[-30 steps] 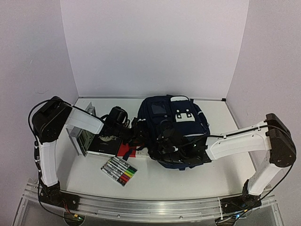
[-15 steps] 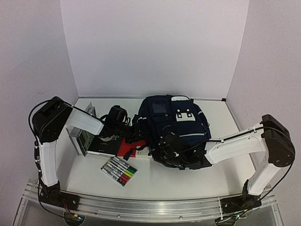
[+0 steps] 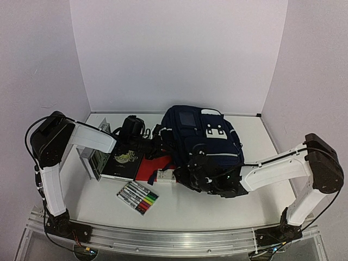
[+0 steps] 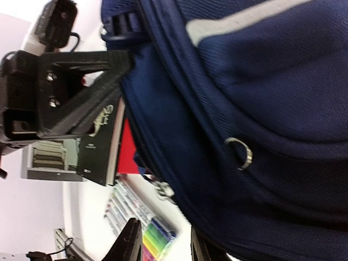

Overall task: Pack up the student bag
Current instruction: Unzip the student bag at the center of the board.

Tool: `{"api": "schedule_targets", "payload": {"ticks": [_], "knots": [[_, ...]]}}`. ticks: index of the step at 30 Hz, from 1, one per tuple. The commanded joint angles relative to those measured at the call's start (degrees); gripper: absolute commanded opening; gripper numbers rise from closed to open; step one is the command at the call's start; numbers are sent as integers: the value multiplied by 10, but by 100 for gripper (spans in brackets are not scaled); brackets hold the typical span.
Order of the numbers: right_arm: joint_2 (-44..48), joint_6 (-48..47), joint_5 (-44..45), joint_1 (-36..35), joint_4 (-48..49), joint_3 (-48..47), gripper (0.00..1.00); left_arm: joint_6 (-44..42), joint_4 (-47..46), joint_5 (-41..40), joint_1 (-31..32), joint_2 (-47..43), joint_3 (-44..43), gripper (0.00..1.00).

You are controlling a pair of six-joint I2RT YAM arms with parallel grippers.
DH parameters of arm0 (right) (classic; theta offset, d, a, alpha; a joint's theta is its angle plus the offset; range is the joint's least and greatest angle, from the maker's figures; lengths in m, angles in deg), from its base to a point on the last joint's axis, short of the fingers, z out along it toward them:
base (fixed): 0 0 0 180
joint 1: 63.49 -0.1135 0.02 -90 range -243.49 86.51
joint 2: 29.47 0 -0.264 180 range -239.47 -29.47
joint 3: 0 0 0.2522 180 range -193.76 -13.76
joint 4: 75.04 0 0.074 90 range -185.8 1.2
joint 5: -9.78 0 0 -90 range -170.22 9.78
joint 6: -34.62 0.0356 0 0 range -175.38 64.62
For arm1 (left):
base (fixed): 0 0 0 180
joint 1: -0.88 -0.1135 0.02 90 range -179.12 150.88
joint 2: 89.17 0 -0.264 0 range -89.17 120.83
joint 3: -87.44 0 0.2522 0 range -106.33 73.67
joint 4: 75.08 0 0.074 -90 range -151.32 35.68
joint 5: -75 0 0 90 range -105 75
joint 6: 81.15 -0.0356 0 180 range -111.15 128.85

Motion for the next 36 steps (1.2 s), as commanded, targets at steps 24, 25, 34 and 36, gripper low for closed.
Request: {"api": "schedule_targets", "payload": {"ticks": [24, 25, 34, 36], "knots": [[-49, 34, 138, 2, 17, -7, 28, -20, -29, 27, 8, -70, -20, 0], [-50, 33, 145, 2, 11, -9, 28, -21, -28, 27, 8, -70, -21, 0], [-75, 17, 176, 2, -31, -38, 29, -23, -23, 28, 8, -72, -24, 0], [-81, 15, 189, 2, -46, -43, 29, -24, -21, 29, 9, -73, -25, 0]]}}
